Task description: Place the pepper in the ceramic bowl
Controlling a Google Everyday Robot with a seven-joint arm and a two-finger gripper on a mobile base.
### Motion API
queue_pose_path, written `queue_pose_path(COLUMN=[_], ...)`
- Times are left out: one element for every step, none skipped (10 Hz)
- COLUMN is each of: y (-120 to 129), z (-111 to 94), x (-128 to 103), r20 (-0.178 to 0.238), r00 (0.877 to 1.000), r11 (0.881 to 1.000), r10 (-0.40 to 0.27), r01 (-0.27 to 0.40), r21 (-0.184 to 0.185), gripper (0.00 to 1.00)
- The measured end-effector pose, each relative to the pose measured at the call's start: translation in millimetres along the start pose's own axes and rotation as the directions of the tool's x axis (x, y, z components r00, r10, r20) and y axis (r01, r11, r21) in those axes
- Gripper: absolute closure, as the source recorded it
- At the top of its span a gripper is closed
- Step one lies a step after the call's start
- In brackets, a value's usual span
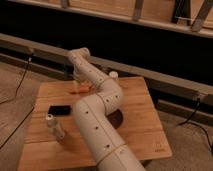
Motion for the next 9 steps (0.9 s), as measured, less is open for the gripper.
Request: queue_pose_path(y=[1.1,2.7,3.2,3.0,3.0,3.0,2.9,2.9,2.9], z=[0.4,0.6,0.5,0.6,0.5,1.0,0.8,0.8,0.8], x=[-0.3,-0.7,-1.0,-0.9,-0.9,-0.8,-0.8,-0.8,-0.9], r20=[-0.003,-0.006,-0.007,-0.007,-0.007,-0.007,-0.007,-0.007,-0.007], r00=[1.000,0.999,0.999,0.999,0.999,0.999,0.999,0.999,0.999], r11=[1.000,0.999,0.999,0.999,0.999,0.999,0.999,0.999,0.999], r10=[0.017,0.039,0.043,0.043,0.043,0.043,0.043,0.043,0.043], r01=[-0.017,-0.039,-0.043,-0.043,-0.043,-0.043,-0.043,-0.043,-0.043], r21=[0.002,0.006,0.007,0.007,0.007,0.007,0.007,0.007,0.007], gripper=[0.35,0.35,0.35,0.35,0.35,0.35,0.35,0.35,0.35])
